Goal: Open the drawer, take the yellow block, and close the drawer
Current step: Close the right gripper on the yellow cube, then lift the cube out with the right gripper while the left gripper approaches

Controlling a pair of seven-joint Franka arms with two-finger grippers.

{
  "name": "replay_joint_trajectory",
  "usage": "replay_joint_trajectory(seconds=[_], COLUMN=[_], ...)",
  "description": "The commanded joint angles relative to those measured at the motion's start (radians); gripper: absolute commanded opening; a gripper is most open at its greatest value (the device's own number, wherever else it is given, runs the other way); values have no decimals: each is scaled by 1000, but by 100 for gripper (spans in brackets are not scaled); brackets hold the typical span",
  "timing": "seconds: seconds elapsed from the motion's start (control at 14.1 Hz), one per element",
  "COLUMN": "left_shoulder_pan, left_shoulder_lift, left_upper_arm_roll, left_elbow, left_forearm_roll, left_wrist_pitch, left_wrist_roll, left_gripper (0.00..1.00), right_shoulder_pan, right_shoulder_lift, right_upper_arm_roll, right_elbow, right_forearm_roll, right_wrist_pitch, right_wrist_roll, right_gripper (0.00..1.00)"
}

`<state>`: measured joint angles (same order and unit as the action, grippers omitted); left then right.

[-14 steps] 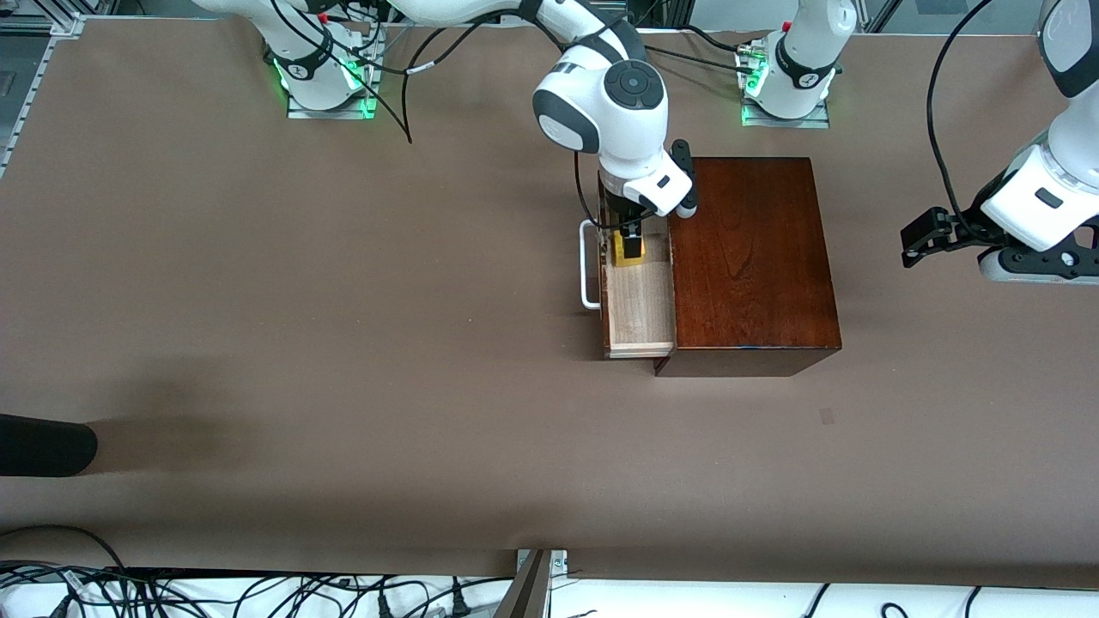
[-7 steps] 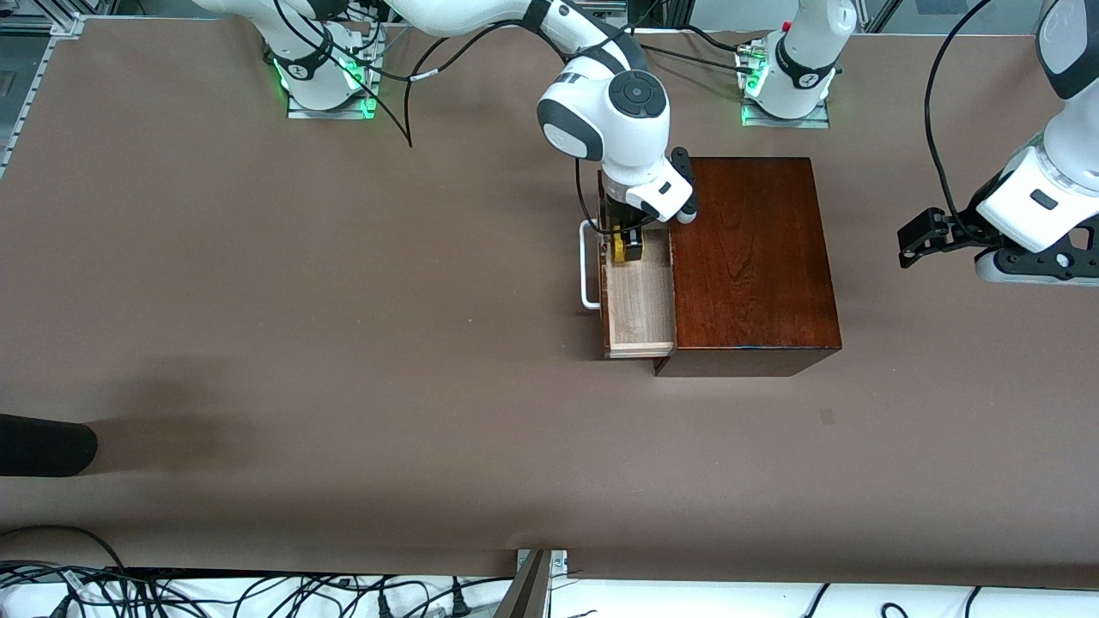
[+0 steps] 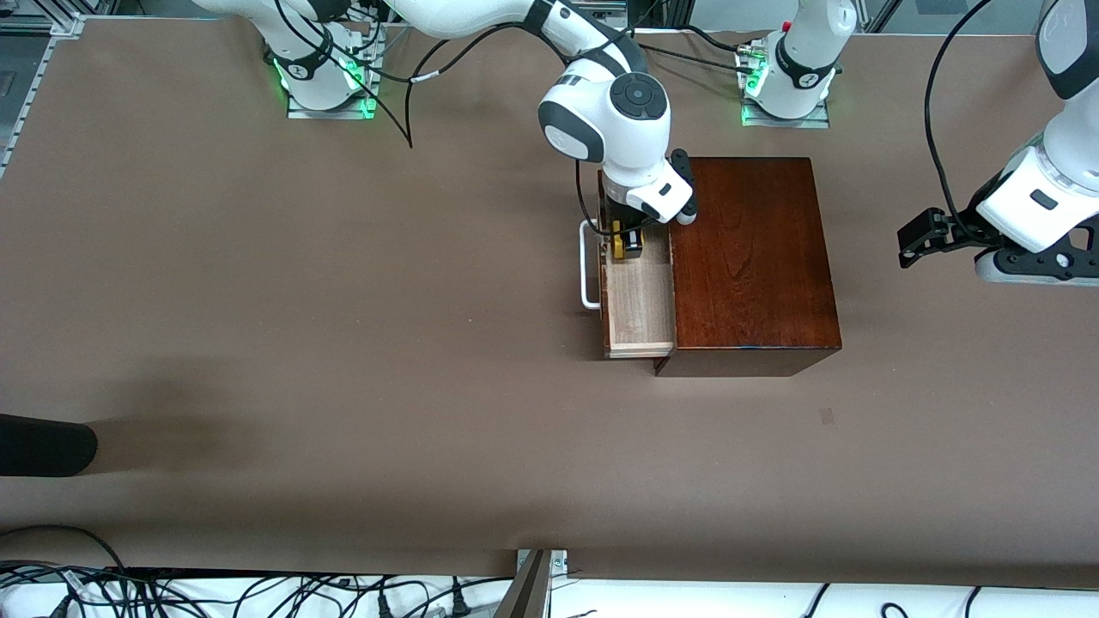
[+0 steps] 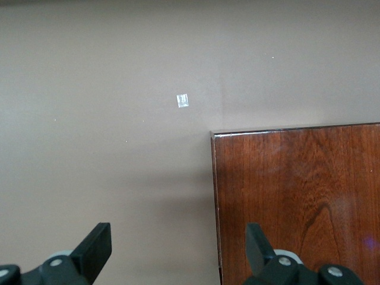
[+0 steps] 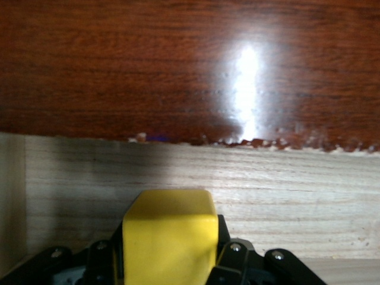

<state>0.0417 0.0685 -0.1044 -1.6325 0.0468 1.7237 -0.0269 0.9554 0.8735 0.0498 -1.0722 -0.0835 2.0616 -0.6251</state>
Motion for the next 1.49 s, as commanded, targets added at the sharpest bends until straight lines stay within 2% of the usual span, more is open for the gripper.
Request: replay_joint_trajectory(seconds=[0.0,0.36,0.71,0.92,1.28,1.35,1.42], left_shoulder_pan=[1,1,-2,-26,-173,-198,-230], left_shoulder_lift=[-3,-3,0,54,121,146,180], left_upper_arm_roll=[0,-8,-26,-40,-127,-133,-150], left_elbow=[2,2,14,98,111,120,140], left_forearm_roll=[-13,-12,-15,-24,-24,-27,-34], left_wrist_pitch=[5,5,5,-7,-27,-24,-22], left_wrist_roll=[24,24,34,36,68,83,111], left_gripper=[100,100,100,100,100,100,100], right_shoulder_pan=[5,-9,-125,-255,-527,-573,-616], right_shoulder_lift=[-14,-105,-209,-252,-320,-361,-413], right_upper_arm_roll=[-4,-5,-7,-7,-4,-2,-4], right_elbow=[50,103,103,100,92,60,-28], right_forearm_roll=[-7,1,30,39,152,169,174], right_wrist_pitch=[-63,-202,-342,-383,-436,-434,-407], right_wrist_roll=[-1,-2,-2,-4,-4,-5,2], right_gripper=[0,0,0,0,0,0,0])
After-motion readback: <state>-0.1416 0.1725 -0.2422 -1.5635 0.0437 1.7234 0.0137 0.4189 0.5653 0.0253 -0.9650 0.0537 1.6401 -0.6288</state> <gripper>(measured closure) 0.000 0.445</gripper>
